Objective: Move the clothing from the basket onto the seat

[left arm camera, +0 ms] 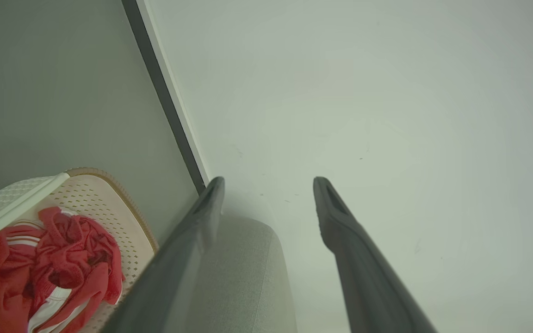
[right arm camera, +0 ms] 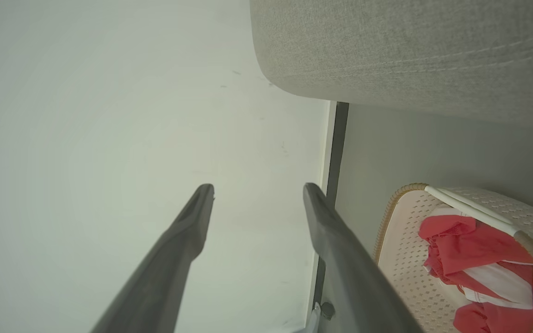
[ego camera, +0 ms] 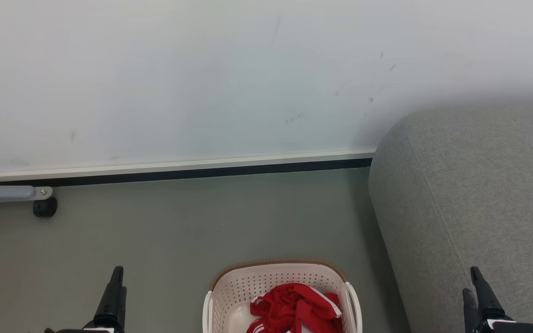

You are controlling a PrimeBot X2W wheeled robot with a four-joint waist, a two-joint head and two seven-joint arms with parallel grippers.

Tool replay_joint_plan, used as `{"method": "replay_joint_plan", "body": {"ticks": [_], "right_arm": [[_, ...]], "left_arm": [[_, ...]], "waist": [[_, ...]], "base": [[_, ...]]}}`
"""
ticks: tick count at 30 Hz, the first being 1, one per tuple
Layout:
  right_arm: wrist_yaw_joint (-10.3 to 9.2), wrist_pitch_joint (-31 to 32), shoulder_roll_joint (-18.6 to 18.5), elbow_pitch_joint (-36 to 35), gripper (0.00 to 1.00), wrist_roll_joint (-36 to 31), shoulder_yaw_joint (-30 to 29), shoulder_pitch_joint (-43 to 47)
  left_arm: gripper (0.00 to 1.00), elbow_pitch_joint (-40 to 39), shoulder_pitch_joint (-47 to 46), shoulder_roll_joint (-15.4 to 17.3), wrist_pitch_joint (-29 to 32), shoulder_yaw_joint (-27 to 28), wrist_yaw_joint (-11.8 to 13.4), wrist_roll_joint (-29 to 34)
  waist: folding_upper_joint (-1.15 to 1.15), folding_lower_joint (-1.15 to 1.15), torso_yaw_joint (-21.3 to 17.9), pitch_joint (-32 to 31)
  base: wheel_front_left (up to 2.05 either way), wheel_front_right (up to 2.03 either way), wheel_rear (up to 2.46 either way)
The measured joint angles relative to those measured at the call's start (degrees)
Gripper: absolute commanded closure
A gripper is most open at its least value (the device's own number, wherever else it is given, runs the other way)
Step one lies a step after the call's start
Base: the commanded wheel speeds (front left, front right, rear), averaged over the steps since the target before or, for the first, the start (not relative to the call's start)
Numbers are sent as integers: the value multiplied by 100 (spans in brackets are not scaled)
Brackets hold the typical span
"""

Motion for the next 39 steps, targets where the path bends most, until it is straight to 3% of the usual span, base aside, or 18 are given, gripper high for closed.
{"method": "replay_joint_plan", "body": {"ticks": [14, 39], "right_arm": [[-279, -245, -4, -159, 0, -724, 286, 76], [-610, -715, -121, -385, 0, -3033, 1039, 143]], "left_arm": [[0, -253, 63, 2, -243, -120, 198, 895], [0, -638, 258, 376, -727, -689, 608, 3648]], "waist": [[0, 0, 8, -98], [0, 0, 18, -247]], "base": [[0, 0, 0], [0, 0, 0]]}}
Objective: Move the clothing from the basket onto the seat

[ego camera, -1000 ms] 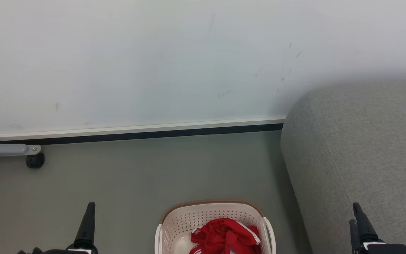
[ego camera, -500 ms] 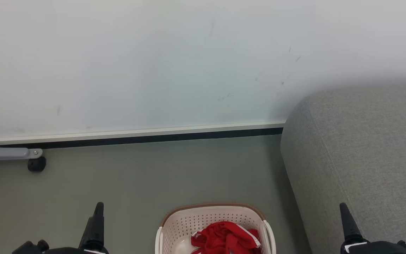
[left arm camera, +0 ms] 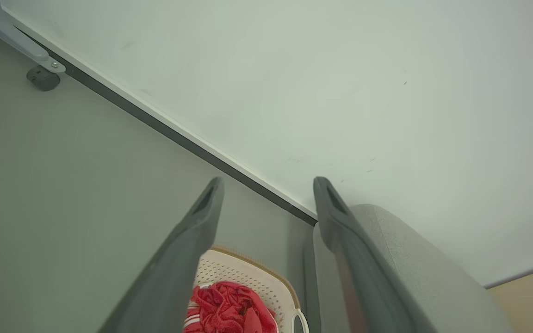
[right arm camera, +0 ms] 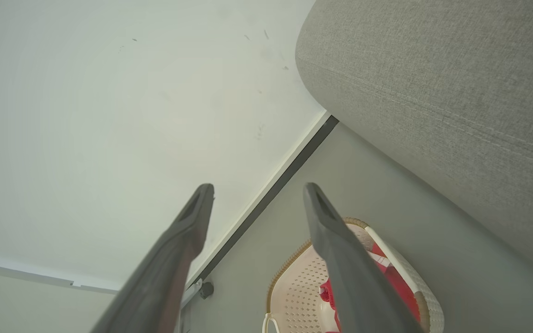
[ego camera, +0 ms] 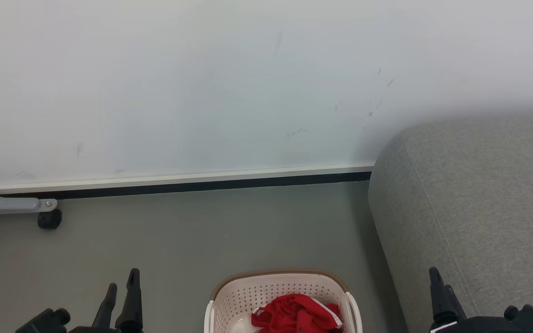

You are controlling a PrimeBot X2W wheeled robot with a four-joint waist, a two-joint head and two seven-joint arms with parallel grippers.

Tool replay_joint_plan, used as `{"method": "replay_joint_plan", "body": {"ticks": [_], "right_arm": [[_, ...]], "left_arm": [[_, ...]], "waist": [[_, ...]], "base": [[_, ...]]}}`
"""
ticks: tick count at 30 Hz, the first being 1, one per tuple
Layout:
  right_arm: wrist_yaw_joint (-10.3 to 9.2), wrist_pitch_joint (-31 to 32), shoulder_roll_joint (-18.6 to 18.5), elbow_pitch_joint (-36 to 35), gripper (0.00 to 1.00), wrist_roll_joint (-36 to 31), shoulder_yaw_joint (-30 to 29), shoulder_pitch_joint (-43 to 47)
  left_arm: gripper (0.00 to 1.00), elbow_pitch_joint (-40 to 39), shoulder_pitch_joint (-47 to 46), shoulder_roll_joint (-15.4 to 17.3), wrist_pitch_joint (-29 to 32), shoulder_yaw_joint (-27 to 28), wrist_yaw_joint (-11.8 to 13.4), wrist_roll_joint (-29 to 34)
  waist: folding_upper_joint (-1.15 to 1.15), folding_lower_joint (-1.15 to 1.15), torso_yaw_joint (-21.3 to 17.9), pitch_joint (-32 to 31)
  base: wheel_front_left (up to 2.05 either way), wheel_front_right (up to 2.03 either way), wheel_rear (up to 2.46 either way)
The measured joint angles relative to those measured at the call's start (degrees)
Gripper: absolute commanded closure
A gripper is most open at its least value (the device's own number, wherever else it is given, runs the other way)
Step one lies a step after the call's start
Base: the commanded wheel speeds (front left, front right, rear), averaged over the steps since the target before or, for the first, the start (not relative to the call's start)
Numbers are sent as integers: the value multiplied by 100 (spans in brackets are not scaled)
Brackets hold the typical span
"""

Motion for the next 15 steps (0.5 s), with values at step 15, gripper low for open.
{"method": "replay_joint_plan", "body": {"ticks": [15], "right_arm": [[-207, -304, -36, -37, 0, -1195, 369, 68]], "left_arm": [[0, -146, 235, 151, -278, -216, 244, 1425]], "waist": [[0, 0, 0, -91]], "base": [[0, 0, 0]]}}
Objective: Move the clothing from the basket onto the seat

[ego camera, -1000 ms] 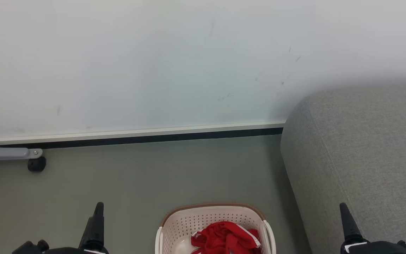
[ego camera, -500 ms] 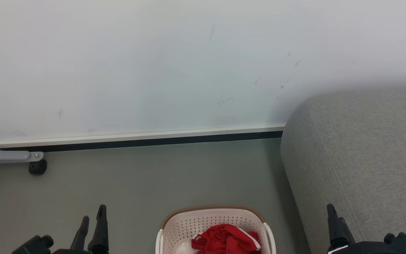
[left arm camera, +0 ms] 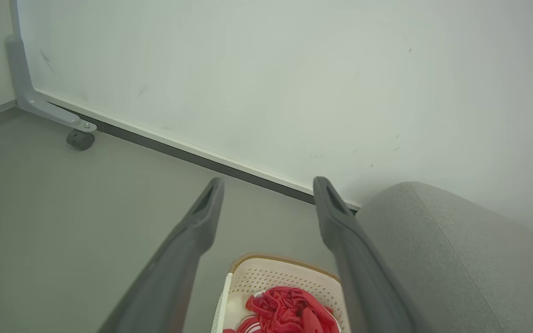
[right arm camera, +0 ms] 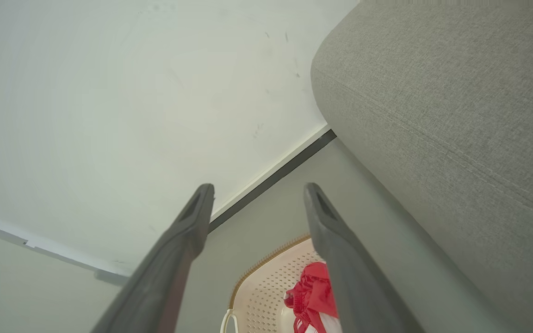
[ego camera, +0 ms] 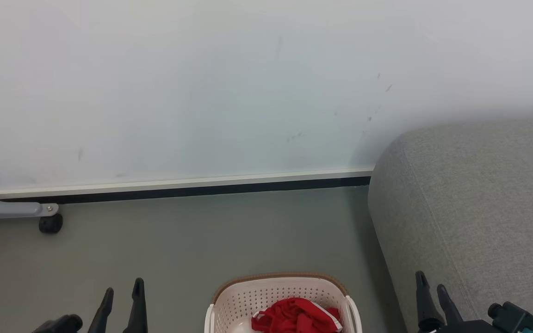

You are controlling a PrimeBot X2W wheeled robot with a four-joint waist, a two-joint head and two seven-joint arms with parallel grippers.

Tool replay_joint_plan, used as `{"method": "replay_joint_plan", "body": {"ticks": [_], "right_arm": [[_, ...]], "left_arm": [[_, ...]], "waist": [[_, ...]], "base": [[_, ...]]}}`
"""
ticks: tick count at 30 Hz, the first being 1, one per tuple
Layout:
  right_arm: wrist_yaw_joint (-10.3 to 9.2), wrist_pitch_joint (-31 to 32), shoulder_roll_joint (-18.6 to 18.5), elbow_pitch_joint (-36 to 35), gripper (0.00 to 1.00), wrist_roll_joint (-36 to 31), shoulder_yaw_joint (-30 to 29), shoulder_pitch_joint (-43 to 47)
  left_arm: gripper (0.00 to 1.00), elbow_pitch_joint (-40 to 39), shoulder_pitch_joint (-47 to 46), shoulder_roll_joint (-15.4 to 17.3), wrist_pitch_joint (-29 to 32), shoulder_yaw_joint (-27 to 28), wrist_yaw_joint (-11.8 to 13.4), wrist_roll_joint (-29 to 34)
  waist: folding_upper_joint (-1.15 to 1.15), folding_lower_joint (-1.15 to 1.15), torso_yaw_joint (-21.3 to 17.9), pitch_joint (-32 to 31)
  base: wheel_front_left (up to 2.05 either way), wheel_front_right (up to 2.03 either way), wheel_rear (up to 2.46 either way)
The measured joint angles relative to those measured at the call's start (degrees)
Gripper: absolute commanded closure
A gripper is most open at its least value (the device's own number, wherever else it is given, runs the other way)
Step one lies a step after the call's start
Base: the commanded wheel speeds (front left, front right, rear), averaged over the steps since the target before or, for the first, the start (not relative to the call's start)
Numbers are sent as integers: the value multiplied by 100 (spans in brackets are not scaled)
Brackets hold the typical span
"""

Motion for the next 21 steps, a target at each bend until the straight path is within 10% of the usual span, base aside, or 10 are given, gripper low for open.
{"method": "replay_joint_plan", "body": {"ticks": [21], "right_arm": [[-241, -379, -29, -14, 0, -1389, 415, 109]], "left_arm": [[0, -76, 298, 27, -405, -204, 242, 1470]], "waist": [[0, 0, -6, -128]], "base": [[0, 0, 0]]}}
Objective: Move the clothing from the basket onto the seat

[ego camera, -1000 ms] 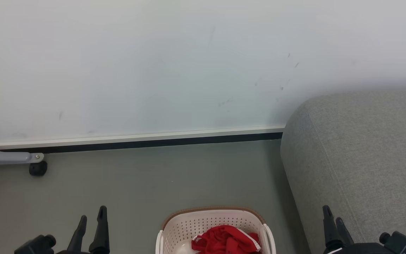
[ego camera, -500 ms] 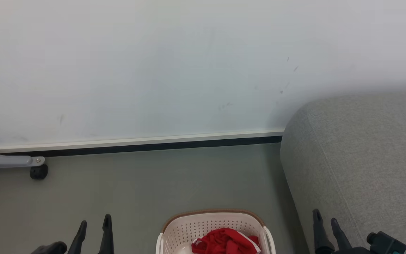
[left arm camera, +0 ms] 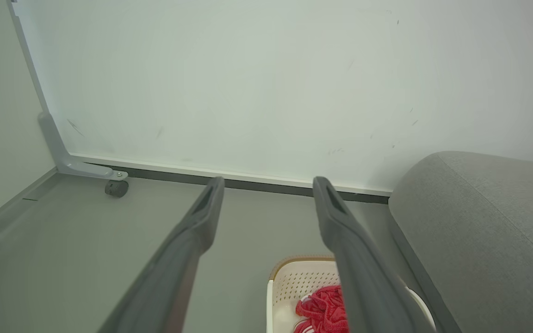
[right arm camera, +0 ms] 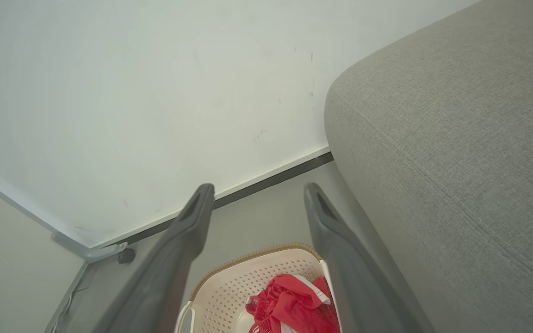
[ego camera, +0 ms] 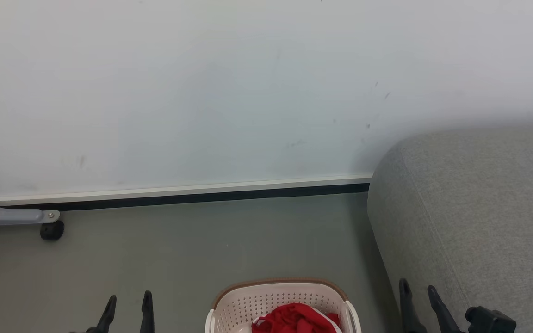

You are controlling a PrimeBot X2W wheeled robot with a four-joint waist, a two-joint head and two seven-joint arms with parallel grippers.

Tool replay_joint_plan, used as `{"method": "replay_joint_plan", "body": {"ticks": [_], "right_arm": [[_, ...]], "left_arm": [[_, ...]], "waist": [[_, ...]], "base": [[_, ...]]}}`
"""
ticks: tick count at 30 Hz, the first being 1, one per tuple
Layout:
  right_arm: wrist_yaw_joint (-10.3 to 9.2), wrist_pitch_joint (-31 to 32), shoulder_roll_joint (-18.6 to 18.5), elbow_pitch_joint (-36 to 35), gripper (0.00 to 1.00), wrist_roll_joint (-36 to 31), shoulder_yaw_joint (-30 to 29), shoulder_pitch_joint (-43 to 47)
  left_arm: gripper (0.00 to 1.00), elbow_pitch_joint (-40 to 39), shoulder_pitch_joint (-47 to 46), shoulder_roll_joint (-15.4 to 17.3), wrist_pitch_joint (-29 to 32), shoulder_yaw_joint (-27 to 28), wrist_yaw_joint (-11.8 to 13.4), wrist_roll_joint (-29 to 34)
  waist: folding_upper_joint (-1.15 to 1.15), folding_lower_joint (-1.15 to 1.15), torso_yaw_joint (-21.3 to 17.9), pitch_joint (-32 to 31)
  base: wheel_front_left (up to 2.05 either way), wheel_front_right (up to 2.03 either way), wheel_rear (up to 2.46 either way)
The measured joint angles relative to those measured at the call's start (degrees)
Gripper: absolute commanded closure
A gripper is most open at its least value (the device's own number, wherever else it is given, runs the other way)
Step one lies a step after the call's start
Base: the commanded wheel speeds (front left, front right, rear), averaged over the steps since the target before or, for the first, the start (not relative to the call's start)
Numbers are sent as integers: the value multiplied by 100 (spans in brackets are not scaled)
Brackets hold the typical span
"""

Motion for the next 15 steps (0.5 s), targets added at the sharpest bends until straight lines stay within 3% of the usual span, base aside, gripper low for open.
{"method": "replay_joint_plan", "body": {"ticks": [15], "right_arm": [[-140, -266, -24, -1, 0, -960, 288, 103]], "left_arm": [[0, 40, 231, -3, -263, -105, 18, 795]], "waist": [[0, 0, 0, -108]], "base": [[0, 0, 0]]}}
